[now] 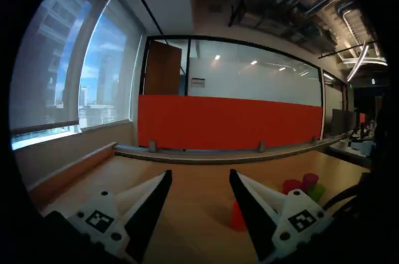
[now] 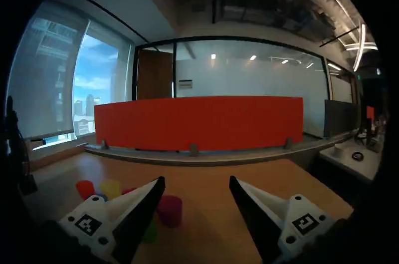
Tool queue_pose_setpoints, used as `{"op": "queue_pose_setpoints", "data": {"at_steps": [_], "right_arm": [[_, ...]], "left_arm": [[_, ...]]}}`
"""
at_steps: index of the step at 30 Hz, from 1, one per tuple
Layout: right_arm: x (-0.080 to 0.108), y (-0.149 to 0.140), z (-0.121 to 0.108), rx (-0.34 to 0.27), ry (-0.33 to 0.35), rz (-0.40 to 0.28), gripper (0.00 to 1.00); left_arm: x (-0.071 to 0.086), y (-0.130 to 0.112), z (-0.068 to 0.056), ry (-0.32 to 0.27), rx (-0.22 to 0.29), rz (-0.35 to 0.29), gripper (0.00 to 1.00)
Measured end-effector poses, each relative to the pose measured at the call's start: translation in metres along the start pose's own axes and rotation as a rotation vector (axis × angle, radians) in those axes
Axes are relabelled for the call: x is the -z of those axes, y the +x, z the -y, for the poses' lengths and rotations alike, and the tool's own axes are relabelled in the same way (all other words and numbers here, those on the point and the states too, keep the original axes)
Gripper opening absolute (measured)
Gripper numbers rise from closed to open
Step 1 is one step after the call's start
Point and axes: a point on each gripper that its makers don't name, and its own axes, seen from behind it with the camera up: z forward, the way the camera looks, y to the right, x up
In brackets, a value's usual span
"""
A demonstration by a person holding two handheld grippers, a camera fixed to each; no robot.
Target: Pour water
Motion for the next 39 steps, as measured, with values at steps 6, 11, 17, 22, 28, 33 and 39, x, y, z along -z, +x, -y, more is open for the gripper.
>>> {"op": "queue_pose_setpoints", "data": {"at_steps": [6, 11, 17, 22, 28, 33, 39], "right_arm": [[-0.01, 0.04, 0.006, -0.006, 0.04, -0.01, 1.0], [-0.014, 0.066, 0.012, -0.01, 0.086, -0.004, 1.0], [-0.017, 0.084, 0.019, -0.037, 0.129, -0.002, 0.99], [-0.018, 0.084, 0.019, -0.051, 0.15, 0.008, 0.99], [-0.016, 0.087, 0.024, -0.022, 0.194, 0.012, 0.99], [-0.01, 0.092, 0.041, -0.006, 0.289, 0.013, 0.99], [0.004, 0.099, 0.073, 0.046, 0.439, 0.011, 0.99]], "left_arm": [[-0.002, 0.039, -0.011, -0.045, -0.009, -0.01, 0.85], [-0.003, 0.066, -0.017, -0.074, -0.039, -0.014, 0.85], [-0.005, 0.088, -0.031, -0.127, -0.043, -0.009, 0.85], [-0.008, 0.092, -0.044, -0.178, -0.056, -0.001, 0.85], [-0.007, 0.1, -0.062, -0.26, -0.056, -0.01, 0.85], [-0.004, 0.104, -0.079, -0.35, -0.051, -0.007, 0.84], [-0.001, 0.105, -0.099, -0.447, -0.026, 0.008, 0.85]]}}
